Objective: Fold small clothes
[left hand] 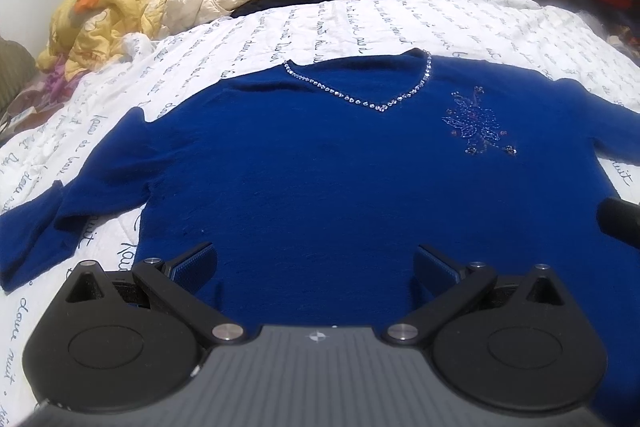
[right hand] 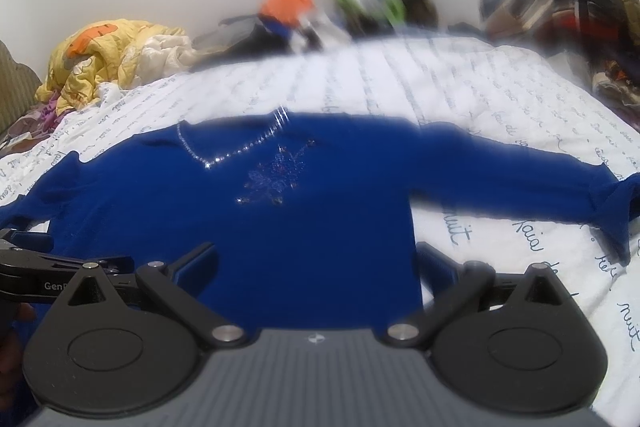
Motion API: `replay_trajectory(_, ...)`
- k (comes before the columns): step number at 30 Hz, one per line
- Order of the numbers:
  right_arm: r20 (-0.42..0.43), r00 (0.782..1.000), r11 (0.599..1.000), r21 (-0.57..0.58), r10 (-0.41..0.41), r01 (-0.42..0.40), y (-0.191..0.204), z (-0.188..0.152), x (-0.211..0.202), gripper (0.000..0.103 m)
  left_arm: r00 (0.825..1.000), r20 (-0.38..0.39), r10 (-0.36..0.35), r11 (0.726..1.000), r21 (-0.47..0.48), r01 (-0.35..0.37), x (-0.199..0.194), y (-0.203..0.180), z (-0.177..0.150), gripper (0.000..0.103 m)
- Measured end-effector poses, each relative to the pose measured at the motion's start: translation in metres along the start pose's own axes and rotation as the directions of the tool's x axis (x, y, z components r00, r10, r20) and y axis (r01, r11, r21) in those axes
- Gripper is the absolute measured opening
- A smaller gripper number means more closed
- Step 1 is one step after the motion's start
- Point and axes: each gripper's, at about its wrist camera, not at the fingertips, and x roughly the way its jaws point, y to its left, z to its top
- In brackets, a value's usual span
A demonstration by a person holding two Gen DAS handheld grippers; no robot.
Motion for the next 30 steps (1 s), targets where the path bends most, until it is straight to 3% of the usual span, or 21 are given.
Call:
replay_trajectory(19,0.061,0.998,0.999,0.008,0.031,-0.032,-0.025,-0.008,-0.007,0.103,0.998,0.053,-0.043,0.997,0.063,0.04,-0.008,-0.034,0.011,0.103)
replay_trajectory(21,0.086,0.996,0.999,0.037,-0.012,0.008,-0.041,-0.008,-0.011,0.103,0.997,0.057,-0.059,0.996,0.071,0.055,-0.009,-0.039,0.01,0.103)
replay_trajectory(25,0.078,0.98,0.974,0.143,-0.185,0.173,-0.097,-0.005,-0.015,0.103,0.996,0.038,-0.078,0.994,0.08,0.075,-0.005,-0.042,0.006,0.103)
replay_trajectory(30,0.067,0.913,0.896,0.233,-0.402,0.377,-0.166,-0.005,-0.021,0.103,0.997,0.011,-0.076,0.995,0.072,0.075,0.0,-0.038,0.002,0.103)
